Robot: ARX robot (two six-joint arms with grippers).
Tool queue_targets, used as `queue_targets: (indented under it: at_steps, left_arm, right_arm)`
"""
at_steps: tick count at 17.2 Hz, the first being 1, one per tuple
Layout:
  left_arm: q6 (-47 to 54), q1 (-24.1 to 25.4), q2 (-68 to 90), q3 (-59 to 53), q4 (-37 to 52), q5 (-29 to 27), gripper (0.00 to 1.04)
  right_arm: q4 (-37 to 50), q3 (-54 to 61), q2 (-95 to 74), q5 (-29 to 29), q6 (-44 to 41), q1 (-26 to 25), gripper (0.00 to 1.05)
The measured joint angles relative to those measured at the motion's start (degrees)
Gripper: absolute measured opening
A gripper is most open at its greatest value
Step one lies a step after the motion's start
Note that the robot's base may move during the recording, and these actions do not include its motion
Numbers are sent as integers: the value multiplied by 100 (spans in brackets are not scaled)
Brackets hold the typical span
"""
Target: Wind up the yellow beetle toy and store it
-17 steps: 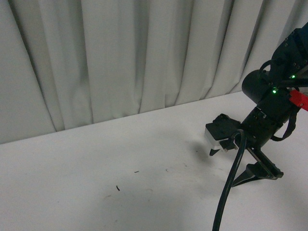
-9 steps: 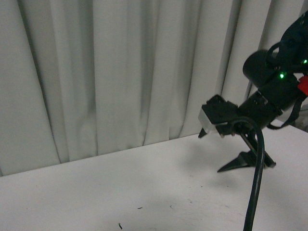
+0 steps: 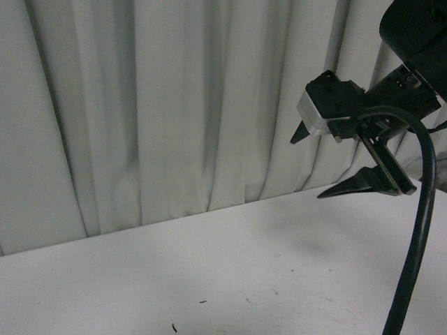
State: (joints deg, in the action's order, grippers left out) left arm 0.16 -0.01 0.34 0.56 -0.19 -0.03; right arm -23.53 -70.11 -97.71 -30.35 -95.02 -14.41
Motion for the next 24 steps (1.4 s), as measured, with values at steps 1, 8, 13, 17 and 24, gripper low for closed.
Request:
queue_targets:
  at_steps: [1,8,13,17,24]
  left_arm:
    - [-2,0,0,0,0,-4,98]
    - [0,0,0,0,-2,0,98]
    - [0,0,0,0,0,0,98]
    - [0,0,0,0,-2,0,98]
    - [0,0,0,0,0,0,98]
  right_arm:
    - [916,400,184,407,354,50,91]
    - [6384,4358,3340,2321,8115,774,29]
    - [6430,5504,3993,2579,9280,997,2]
    - [6369,5971,4739,2946,9394,1469,2]
    - [5569,6660,6133,3023,9403,1467,2]
